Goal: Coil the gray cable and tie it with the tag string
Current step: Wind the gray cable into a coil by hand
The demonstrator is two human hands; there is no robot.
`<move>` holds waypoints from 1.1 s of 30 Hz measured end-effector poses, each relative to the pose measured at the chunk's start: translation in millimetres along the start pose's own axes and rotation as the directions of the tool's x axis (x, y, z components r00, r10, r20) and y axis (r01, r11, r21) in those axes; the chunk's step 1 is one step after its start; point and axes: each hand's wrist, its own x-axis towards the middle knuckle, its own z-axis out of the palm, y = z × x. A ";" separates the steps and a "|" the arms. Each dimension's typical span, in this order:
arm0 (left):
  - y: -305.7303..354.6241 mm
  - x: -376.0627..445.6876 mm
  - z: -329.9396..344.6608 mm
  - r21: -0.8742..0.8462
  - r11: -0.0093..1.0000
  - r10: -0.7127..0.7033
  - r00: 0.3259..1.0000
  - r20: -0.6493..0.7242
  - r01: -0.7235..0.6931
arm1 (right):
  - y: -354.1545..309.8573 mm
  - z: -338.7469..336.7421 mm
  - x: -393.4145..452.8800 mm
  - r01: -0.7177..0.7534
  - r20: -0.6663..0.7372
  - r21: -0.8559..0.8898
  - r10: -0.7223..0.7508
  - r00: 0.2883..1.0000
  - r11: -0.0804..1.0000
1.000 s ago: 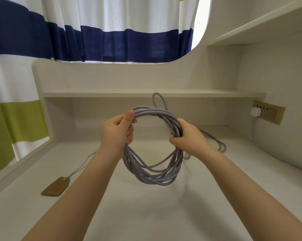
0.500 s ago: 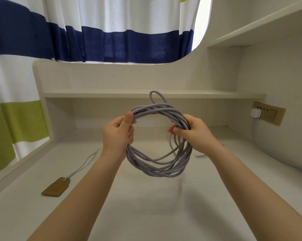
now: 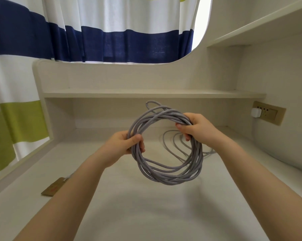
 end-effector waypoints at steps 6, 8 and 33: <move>10.6 -5.6 -13.7 0.097 0.982 -0.173 0.974 0.144 0.161 | -3.8 2.3 3.1 0.002 0.002 -0.064 -0.002 1.000 0.998; 17.9 -6.1 -13.6 0.169 0.974 -0.167 0.981 0.101 0.148 | -5.6 3.7 4.5 0.000 0.003 -0.076 0.000 1.000 0.997; 70.6 15.6 26.3 0.793 0.595 0.069 0.991 0.111 -0.130 | -33.9 36.5 4.4 0.227 0.189 -0.332 -0.171 0.967 0.915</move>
